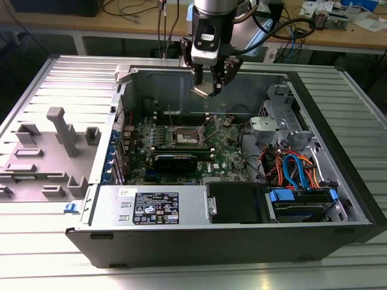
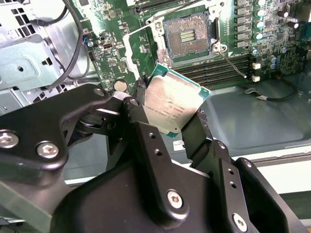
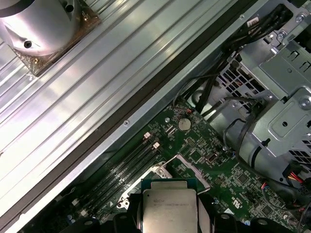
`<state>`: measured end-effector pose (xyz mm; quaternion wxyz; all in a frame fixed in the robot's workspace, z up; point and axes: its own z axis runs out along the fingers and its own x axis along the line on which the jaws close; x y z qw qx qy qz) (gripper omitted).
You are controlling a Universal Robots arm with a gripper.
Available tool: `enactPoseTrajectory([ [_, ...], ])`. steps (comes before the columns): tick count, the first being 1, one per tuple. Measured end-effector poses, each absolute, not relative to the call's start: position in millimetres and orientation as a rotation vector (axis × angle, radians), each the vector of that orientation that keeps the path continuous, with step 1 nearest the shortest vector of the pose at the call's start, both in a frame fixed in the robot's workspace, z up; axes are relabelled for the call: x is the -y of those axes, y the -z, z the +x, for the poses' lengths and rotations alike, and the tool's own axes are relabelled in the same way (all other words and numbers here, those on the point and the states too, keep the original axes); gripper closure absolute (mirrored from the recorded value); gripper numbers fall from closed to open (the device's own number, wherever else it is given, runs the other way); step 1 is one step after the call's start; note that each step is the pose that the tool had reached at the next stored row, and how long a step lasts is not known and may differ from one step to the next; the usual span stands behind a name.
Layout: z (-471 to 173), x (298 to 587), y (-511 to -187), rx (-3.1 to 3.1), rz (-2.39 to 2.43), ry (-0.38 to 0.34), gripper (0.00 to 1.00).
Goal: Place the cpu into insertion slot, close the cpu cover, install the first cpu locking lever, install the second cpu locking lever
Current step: 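Place the cpu into insertion slot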
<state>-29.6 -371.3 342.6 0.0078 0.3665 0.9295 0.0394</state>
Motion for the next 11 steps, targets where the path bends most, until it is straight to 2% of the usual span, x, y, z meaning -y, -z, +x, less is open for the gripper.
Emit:
enactPoseTrajectory([
  [11,-29.6,372.2,-340.9,-2.892,1.178,-0.122,0.45],
])
